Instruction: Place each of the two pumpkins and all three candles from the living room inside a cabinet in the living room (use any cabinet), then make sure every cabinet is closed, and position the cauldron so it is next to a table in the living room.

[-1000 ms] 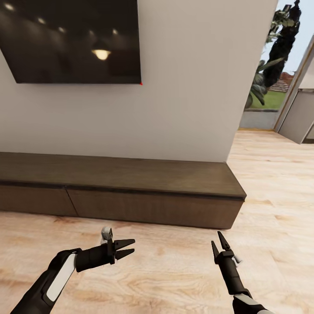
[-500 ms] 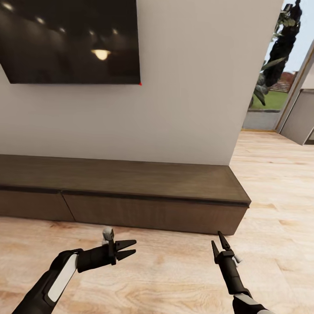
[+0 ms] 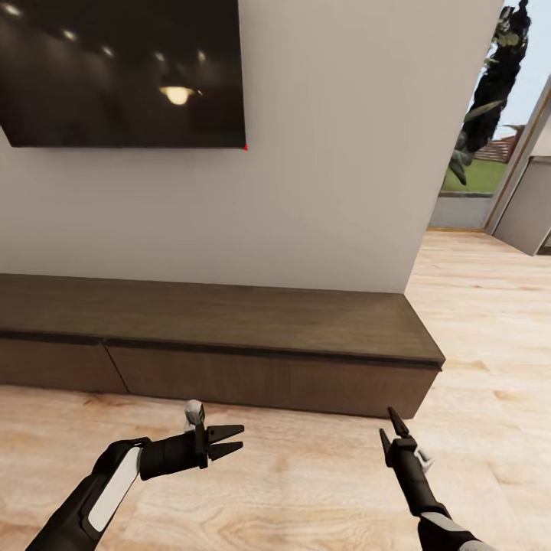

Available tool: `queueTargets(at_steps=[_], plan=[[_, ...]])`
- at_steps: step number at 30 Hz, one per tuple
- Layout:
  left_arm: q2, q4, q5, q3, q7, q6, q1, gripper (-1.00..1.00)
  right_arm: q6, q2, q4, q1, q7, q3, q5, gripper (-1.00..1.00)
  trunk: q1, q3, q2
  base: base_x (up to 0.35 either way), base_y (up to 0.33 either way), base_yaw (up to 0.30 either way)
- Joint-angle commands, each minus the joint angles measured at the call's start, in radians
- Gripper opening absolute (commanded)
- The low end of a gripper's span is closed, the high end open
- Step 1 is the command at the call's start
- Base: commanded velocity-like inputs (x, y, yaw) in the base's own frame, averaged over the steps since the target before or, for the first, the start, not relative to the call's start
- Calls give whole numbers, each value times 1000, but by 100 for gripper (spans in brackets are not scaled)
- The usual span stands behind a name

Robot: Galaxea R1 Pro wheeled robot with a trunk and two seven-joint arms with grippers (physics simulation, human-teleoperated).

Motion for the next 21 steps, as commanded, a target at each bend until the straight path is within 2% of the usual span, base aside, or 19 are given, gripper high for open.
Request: queueTargets(at_steps=[1,11,21], plan=[[1,0,3,-2,-1,4,-1,100,11,-2,-3,-1,-5,7,-11,100,0,-1,0,8,0,0],[0,0,3,-2,-2,4,-1,100,8,-18,-150,-5,-168,7,-12,100,0,-1,0,114,0,0],[0,0,3,-3,-2,4,-1,100,9,-39,-188,-6,-203,7,-12,100,0,-1,0,44,0,0]])
